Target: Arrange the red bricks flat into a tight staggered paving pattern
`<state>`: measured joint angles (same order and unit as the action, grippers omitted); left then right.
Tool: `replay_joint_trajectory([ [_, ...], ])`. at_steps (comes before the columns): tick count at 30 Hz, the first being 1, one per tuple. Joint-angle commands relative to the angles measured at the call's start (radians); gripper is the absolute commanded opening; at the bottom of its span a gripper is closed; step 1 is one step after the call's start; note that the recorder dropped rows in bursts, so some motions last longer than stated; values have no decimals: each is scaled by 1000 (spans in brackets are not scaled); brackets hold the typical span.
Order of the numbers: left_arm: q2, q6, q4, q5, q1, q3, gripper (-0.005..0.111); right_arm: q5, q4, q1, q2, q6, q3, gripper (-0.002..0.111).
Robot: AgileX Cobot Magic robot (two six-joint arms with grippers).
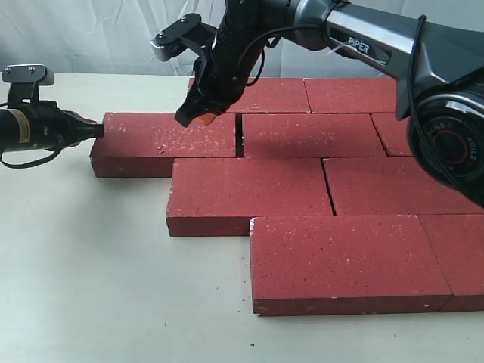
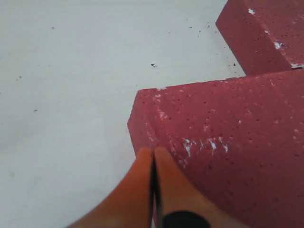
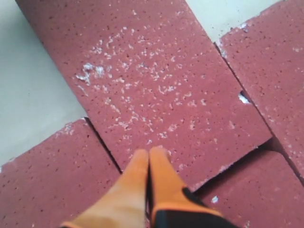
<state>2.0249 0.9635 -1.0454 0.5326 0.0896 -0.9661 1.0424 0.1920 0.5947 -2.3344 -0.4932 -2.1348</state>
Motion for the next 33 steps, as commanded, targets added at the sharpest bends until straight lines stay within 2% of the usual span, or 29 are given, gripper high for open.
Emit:
replay_joint_trajectory([
  [1, 2, 3, 6, 6, -35, -9, 0, 18, -8, -21, 22, 0, 10, -1],
  [5, 47, 3, -1, -13, -62, -33, 0, 25, -6, -24, 22, 0, 10, -1],
  [14, 35, 5, -6, -39, -61, -33, 0, 56, -27, -24, 22, 5, 10, -1],
  [19, -1, 88, -99, -46, -61, -33, 0, 62, -41, -24, 22, 17, 10, -1],
  [25, -17, 153, -167, -68, -61, -33, 0, 179, 74, -24, 20, -53, 10, -1],
  [33, -17, 153, -162, -69, -61, -33, 0, 179, 134, -22, 20, -69, 10, -1],
])
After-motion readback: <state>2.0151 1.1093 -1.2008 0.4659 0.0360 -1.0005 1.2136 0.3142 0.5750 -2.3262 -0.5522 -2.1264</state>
